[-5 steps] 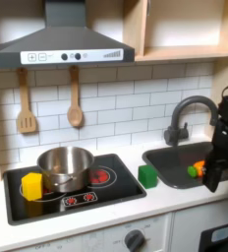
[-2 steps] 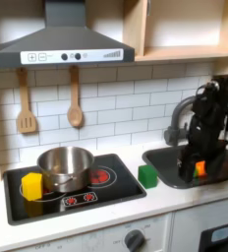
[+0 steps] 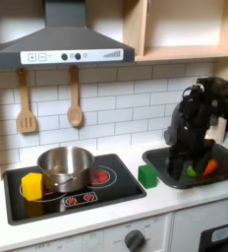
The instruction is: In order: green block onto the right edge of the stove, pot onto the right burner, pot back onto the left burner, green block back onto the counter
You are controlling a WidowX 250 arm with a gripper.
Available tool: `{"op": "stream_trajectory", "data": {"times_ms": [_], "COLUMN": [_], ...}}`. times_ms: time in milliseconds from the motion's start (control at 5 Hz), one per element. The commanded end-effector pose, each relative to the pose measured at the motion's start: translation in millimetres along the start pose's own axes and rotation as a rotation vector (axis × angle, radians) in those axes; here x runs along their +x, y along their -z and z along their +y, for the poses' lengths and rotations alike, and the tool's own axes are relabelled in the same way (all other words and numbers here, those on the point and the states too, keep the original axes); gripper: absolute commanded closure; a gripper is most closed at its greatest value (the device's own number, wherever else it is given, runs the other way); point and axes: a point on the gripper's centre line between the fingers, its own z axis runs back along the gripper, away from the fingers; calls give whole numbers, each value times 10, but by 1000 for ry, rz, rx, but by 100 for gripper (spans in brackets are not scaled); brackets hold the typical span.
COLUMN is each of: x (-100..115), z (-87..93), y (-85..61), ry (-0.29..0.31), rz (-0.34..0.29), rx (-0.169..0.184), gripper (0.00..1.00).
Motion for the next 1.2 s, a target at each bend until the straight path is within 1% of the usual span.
{"op": "stream_trajectory", "data": {"times_ms": [0, 200, 400, 600, 1000], "x": [283, 438, 524, 515, 510], "z": [-13, -22, 3, 9, 8], "y": [87, 134, 118, 128, 128], "ry": [-17, -29, -57, -48, -52], "rz": [-15, -15, -13, -12, -9], "rx": [9, 10, 62, 59, 61], "gripper": [0, 0, 0, 0, 0]}}
